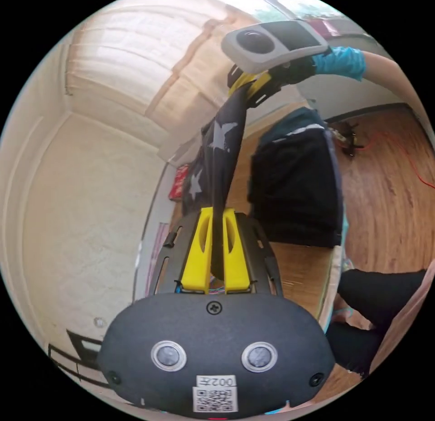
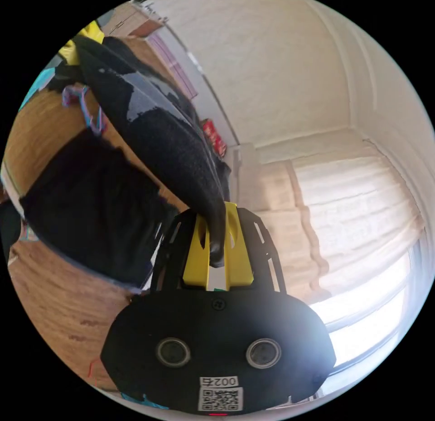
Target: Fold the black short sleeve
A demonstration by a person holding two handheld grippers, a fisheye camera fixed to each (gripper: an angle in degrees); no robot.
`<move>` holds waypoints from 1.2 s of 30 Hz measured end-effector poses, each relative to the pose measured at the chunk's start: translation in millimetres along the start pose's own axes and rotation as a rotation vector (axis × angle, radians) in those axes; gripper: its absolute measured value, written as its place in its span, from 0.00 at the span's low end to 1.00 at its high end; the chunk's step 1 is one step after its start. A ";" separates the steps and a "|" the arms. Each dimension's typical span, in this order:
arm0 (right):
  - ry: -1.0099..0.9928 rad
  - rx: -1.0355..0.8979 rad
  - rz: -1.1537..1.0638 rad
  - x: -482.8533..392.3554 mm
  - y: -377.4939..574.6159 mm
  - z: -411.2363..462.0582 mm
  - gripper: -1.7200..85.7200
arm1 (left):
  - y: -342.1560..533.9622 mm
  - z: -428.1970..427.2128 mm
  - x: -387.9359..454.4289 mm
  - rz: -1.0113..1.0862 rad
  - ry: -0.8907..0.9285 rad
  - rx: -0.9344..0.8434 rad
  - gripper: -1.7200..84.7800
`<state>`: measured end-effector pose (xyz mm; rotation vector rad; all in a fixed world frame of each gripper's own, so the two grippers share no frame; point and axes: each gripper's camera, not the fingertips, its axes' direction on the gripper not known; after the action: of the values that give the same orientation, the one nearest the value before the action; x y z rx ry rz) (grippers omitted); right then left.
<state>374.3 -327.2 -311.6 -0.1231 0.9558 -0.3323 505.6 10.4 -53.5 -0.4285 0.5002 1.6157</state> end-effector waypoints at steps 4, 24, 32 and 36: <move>-0.153 -0.078 -0.009 -53.1 57.4 38.2 0.08 | 7.6 30.9 47.5 0.024 0.186 -0.004 0.06; -0.290 -0.151 0.238 -33.3 175.0 90.3 0.14 | 138.0 42.2 28.5 -0.247 0.391 0.074 0.05; -0.403 -0.111 0.408 -17.5 216.5 56.4 0.12 | 220.1 25.0 -2.6 -0.487 0.452 0.046 0.03; -0.485 -0.009 0.443 -23.5 216.3 17.5 0.11 | 269.0 5.9 -9.0 -0.614 0.444 0.038 0.03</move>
<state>424.6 -116.3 -337.0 0.0039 0.4818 0.1119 239.0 -14.5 -24.9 -0.8310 0.6521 0.9148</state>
